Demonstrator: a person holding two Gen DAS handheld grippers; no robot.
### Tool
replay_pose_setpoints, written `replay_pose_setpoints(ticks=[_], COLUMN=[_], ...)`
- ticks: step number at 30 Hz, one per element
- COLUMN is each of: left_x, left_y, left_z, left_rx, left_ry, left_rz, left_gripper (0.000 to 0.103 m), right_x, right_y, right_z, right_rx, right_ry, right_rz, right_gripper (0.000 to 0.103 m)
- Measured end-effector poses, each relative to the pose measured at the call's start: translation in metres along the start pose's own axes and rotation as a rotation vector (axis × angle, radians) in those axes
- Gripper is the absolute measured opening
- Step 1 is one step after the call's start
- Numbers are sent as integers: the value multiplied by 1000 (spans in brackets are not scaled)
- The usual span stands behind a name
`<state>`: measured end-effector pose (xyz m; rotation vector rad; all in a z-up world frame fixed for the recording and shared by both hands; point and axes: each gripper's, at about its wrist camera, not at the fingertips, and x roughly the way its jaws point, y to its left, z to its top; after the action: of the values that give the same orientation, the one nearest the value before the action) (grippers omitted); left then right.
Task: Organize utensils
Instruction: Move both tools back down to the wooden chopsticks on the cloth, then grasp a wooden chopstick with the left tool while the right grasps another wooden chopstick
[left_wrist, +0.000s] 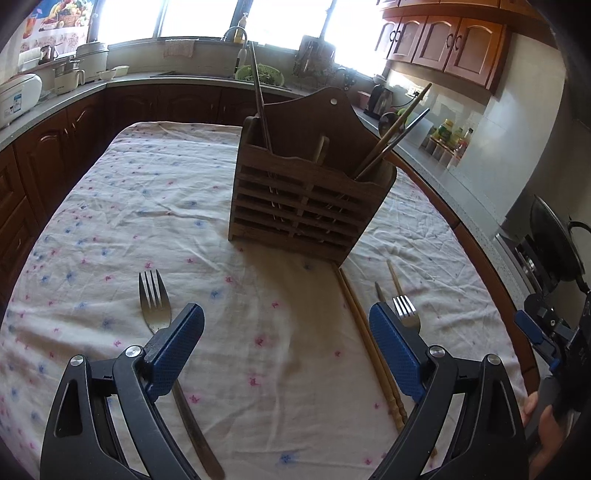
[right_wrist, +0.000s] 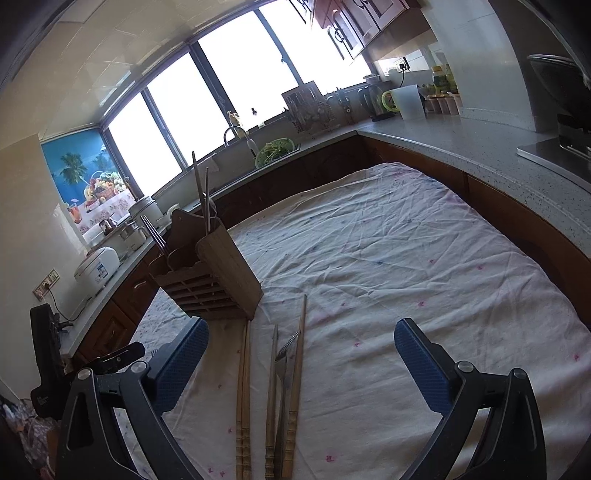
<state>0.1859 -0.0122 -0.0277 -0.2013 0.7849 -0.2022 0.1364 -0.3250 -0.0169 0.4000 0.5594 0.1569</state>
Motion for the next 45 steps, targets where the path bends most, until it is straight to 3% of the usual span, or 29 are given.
replay_pose_setpoints(ticks=[7, 11, 14, 20, 23, 30, 33, 37, 40, 43, 45], left_x=[24, 45, 65, 107, 123, 123, 122, 118, 110, 97, 90], left_y=[-22, -36, -44, -58, -64, -63, -71, -67, -68, -67, -58], left_z=[-1, -1, 1, 6, 7, 5, -2, -4, -8, -15, -17], left_rx=[58, 91, 100, 113, 128, 176, 268, 296, 372, 432, 428], left_ry=[72, 114, 149, 220, 254, 227, 218, 229, 253, 284, 294], left_rz=[12, 23, 31, 58, 80, 93, 130, 105, 67, 4, -6], left_gripper=[93, 92, 85, 75, 63, 61, 61, 60, 44, 22, 19], right_x=[1, 6, 10, 15, 20, 35, 46, 57, 70, 88, 103], right_y=[-1, -5, -11, -21, -26, -28, -25, -20, -13, -5, 1], right_z=[-1, 0, 1, 3, 6, 11, 11, 10, 10, 11, 12], right_rx=[-7, -5, 9, 28, 35, 39, 38, 30, -1, -42, -85], right_ry=[9, 20, 34, 40, 46, 62, 78, 95, 127, 186, 226], right_rz=[-16, -37, -45, -57, -60, -53, -44, -29, -24, -22, -22], right_gripper=[96, 82, 76, 76, 76, 76, 76, 76, 66, 52, 44])
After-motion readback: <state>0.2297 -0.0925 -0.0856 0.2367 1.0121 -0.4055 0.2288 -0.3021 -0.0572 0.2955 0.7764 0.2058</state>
